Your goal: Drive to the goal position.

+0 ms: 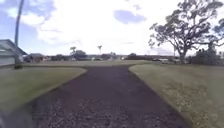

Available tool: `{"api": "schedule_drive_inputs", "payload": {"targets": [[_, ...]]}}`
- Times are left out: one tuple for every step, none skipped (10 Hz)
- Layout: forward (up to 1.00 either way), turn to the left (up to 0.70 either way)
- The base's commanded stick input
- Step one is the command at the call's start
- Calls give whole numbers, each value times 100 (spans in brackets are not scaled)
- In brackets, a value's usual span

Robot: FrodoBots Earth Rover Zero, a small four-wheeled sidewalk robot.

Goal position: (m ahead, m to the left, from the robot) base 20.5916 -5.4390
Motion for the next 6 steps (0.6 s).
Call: {"api": "schedule_drive_inputs", "payload": {"targets": [[50, 0], [50, 0], [50, 0], [50, 0], [50, 0], [50, 0]]}}
